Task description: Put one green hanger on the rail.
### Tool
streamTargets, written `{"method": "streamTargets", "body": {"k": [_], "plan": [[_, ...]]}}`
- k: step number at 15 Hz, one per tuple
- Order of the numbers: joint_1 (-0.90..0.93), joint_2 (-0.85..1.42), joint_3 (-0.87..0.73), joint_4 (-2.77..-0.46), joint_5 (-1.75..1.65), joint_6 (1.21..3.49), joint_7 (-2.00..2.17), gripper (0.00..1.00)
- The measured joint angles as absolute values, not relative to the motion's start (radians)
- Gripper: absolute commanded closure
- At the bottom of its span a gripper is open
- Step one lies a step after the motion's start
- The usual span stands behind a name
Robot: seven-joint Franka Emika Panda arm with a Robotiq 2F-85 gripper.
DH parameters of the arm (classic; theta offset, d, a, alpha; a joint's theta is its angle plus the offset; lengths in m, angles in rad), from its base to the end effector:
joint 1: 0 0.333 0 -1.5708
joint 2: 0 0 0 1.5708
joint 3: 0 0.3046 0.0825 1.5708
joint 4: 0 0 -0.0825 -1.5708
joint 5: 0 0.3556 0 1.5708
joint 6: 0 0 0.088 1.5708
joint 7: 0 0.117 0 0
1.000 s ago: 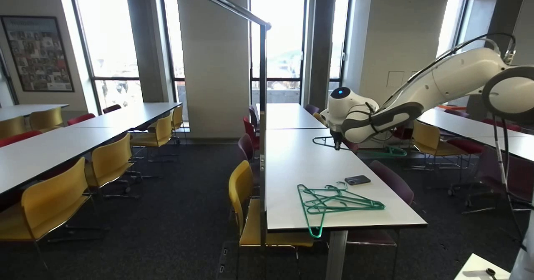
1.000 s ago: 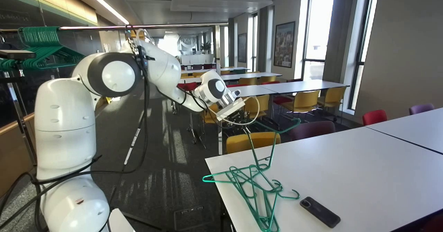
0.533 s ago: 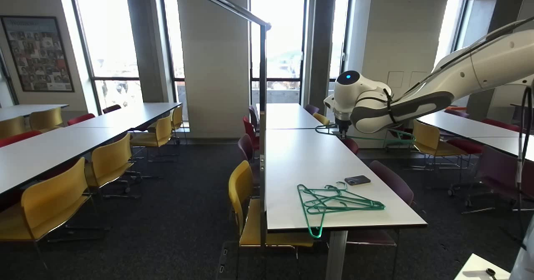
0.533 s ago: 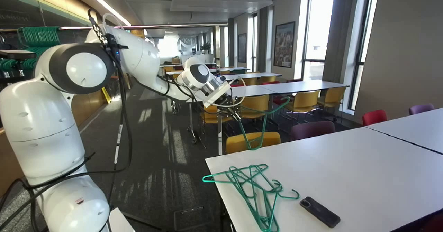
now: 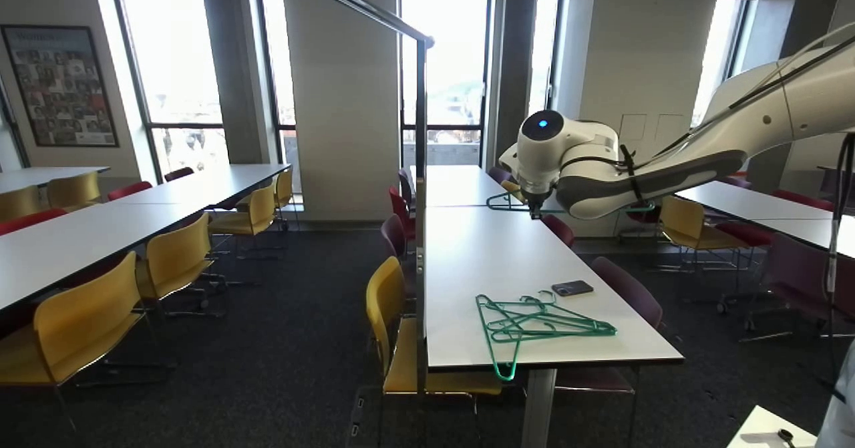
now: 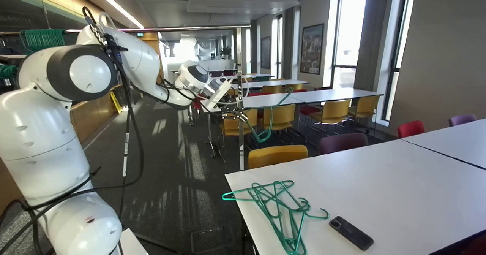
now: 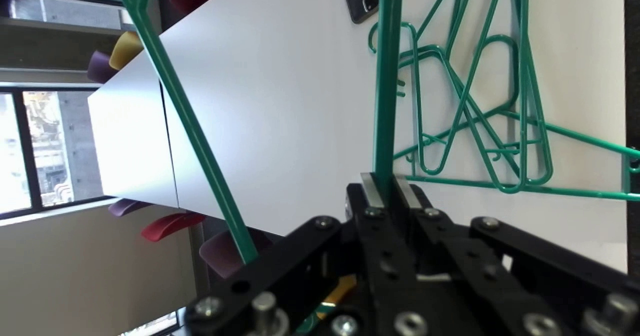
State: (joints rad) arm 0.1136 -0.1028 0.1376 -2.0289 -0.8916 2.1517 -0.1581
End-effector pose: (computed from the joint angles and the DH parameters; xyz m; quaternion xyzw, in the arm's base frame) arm 0.5237 0.0970 0.5210 0.8356 0.3727 0.1177 0.3860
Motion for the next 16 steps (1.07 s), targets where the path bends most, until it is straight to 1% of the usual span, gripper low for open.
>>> {"method": "streamTargets", "body": {"k": [13, 14, 16], "plan": [[0.226, -0.075, 0.276, -2.021, -1.101, 2.072, 0.003, 0.98], [0.230, -0.069, 0.278, -2.018, -1.111, 2.071, 0.006, 0.90], [0.235, -0.060, 0.278, -2.017, -1.118, 2.071, 0.007, 0.90]]}}
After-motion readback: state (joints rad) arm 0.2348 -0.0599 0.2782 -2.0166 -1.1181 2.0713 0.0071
